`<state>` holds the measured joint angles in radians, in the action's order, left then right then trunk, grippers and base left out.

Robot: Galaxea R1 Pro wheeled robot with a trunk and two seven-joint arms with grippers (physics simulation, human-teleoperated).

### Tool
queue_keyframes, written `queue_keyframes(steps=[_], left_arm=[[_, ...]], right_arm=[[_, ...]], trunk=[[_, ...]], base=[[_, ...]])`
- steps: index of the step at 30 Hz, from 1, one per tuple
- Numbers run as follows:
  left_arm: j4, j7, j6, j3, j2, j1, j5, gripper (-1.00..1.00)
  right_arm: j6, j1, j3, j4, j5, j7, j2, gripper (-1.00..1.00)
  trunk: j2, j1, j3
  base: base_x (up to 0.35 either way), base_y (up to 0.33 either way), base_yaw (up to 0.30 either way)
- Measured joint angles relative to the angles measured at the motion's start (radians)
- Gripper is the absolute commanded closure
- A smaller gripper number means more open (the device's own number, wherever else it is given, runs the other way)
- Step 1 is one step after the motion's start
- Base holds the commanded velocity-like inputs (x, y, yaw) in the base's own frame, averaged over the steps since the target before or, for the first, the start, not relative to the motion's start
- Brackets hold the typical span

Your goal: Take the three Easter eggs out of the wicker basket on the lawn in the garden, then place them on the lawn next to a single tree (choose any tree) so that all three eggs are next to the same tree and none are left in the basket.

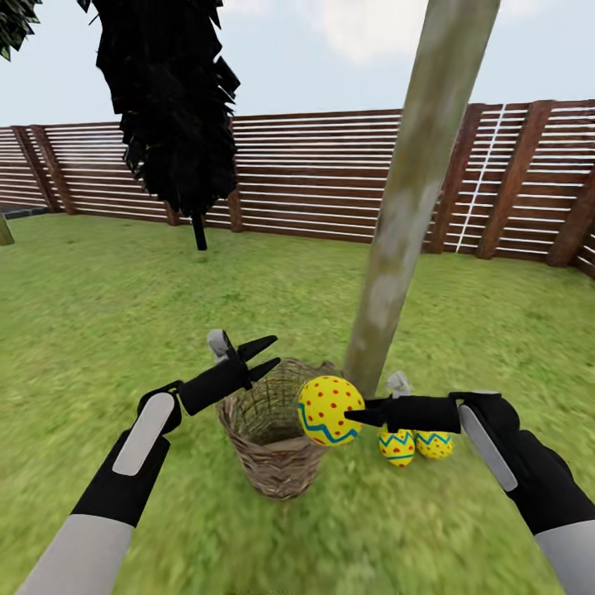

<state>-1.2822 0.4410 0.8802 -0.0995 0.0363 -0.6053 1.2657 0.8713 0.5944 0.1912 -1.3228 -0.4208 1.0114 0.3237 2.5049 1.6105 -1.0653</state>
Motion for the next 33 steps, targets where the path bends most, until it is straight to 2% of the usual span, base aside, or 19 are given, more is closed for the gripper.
queue_keyframes(steps=[13, 14, 16, 19, 21, 25, 27, 28, 29, 30, 31, 32, 33], left_arm=[[0.001, 0.000, -0.001, -0.001, 0.000, 0.000, 0.000, -1.00], [0.001, 0.000, -0.001, -0.001, 0.000, 0.000, 0.000, -1.00], [0.001, 0.000, -0.001, -0.001, 0.000, 0.000, 0.000, -1.00], [0.001, 0.000, -0.001, -0.001, 0.000, 0.000, 0.000, -1.00], [0.003, 0.000, -0.001, -0.001, 0.000, 0.000, 0.000, -1.00], [0.002, 0.000, -0.001, -0.001, 0.000, 0.000, 0.000, -1.00], [0.001, 0.000, -0.001, -0.001, 0.000, 0.000, 0.000, -1.00], [0.002, 0.000, -0.001, -0.001, 0.000, 0.000, 0.000, -1.00], [0.006, 0.000, -0.005, -0.001, 0.000, 0.000, -0.001, -1.00], [0.009, 0.000, -0.019, -0.001, 0.000, 0.000, -0.001, -1.00], [0.012, 0.001, -0.030, -0.002, 0.000, 0.000, -0.001, -1.00], [0.014, 0.001, -0.033, -0.002, -0.001, 0.000, -0.001, -1.00], [0.014, 0.000, -0.035, -0.002, -0.001, 0.000, -0.002, -1.00]], right_arm=[[-0.002, 0.000, -0.008, 0.005, 0.000, -0.003, 0.001, 1.00], [-0.003, 0.000, -0.018, 0.010, 0.003, -0.005, 0.001, 1.00], [-0.022, 0.000, -0.061, 0.020, 0.009, -0.007, -0.001, 1.00], [-0.062, 0.000, -0.081, 0.030, 0.016, -0.026, -0.002, 1.00], [-0.098, 0.000, -0.083, 0.038, 0.030, -0.119, -0.006, 1.00], [-0.166, 0.000, -0.082, 0.040, 0.037, -0.348, -0.009, 1.00], [-0.173, 0.000, -0.079, 0.040, 0.037, -0.553, -0.011, 1.00], [-0.173, 0.000, -0.077, 0.040, 0.038, -0.625, -0.011, 1.00], [-0.175, 0.000, -0.075, 0.040, 0.062, -0.720, -0.011, 1.00], [-0.201, 0.000, -0.073, 0.051, 0.130, -0.821, -0.021, 1.00], [-0.253, 0.000, -0.074, 0.084, 0.227, -0.880, -0.040, 1.00], [-0.283, 0.000, -0.074, 0.107, 0.291, -0.896, -0.048, 1.00], [-0.303, 0.000, -0.075, 0.124, 0.330, -0.907, -0.054, 1.00]], trunk=[[0.000, 0.000, 0.014], [0.000, 0.000, 0.015], [0.000, 0.000, 0.017], [0.000, 0.000, 0.020], [0.000, 0.000, 0.021], [0.000, 0.000, 0.024], [0.000, 0.000, 0.026], [0.000, 0.000, 0.026], [0.000, 0.000, 0.026], [0.000, 0.000, 0.026], [0.000, 0.000, 0.026], [0.000, 0.000, 0.026], [0.000, 0.000, 0.026]], base=[[-0.126, -0.255, -0.235], [-0.126, -0.255, -0.236], [-0.126, -0.255, -0.237], [-0.099, -0.263, -0.238], [-0.022, -0.271, -0.238], [-0.003, -0.273, -0.239], [0.007, -0.275, -0.222], [0.060, -0.279, -0.098], [0.108, -0.281, -0.032], [0.132, -0.281, -0.011], [0.140, -0.282, -0.005], [0.146, -0.282, -0.002], [0.149, -0.283, -0.001]])
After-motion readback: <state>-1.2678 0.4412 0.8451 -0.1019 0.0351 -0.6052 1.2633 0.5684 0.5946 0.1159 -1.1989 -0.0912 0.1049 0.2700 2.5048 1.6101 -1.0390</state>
